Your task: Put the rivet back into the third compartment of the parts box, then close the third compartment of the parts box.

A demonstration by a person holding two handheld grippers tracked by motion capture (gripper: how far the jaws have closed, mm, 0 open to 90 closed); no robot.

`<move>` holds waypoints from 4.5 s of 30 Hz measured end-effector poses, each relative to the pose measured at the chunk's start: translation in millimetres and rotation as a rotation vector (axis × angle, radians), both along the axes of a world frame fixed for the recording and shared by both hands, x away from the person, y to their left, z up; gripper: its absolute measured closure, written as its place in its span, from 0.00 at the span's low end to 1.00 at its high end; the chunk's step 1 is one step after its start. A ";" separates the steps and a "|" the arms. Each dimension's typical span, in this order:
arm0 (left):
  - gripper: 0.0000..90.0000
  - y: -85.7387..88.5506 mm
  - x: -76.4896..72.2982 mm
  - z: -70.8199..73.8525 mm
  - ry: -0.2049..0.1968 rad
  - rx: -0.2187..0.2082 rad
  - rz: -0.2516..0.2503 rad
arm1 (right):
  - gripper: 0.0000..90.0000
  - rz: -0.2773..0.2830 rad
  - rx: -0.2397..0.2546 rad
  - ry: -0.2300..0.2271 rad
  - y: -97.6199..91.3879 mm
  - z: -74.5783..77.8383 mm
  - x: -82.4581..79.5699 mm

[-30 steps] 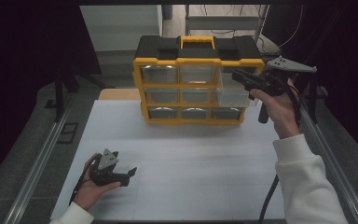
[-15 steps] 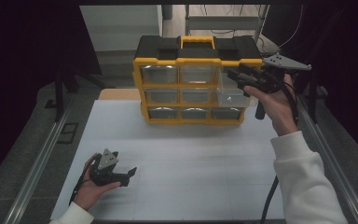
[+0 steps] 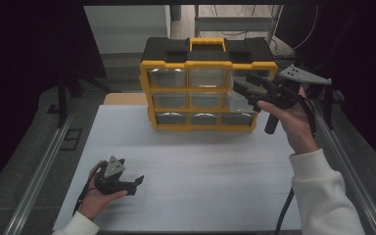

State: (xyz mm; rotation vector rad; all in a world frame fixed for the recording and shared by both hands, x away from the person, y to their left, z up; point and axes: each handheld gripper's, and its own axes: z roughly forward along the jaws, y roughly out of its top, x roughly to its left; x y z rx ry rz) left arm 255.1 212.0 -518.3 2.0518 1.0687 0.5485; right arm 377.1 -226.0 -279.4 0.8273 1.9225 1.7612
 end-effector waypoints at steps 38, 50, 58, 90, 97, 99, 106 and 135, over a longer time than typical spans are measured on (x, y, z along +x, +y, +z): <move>0.09 -0.4 0.0 1.5 -0.004 -0.011 -0.003 | 0.79 0.053 -0.141 0.023 -24.5 -42.9 -48.7; 0.09 -0.6 0.1 1.2 -0.003 -0.008 -0.001 | 1.00 0.021 -0.163 0.069 -35.6 -50.0 -41.4; 0.09 -0.6 0.3 0.9 -0.003 -0.007 -0.001 | 1.00 -0.015 -0.156 0.069 -37.1 -52.9 -29.8; 0.09 -0.5 0.8 1.1 -0.006 -0.012 0.000 | 1.00 -0.097 -0.141 0.075 -32.3 -58.2 1.2; 0.09 -0.7 1.2 1.2 -0.006 -0.012 -0.001 | 1.00 -0.106 -0.133 0.077 -30.3 -58.4 7.2; 0.09 -0.6 1.2 1.2 -0.006 -0.013 -0.001 | 1.00 -0.106 -0.131 0.080 -29.6 -58.7 8.8; 0.09 -0.3 1.2 1.3 -0.006 -0.013 -0.001 | 1.00 -0.110 -0.123 0.078 -28.7 -59.2 13.6; 0.09 -0.4 1.3 1.3 -0.005 -0.011 -0.004 | 1.00 -0.131 -0.097 0.075 -30.9 -58.8 40.6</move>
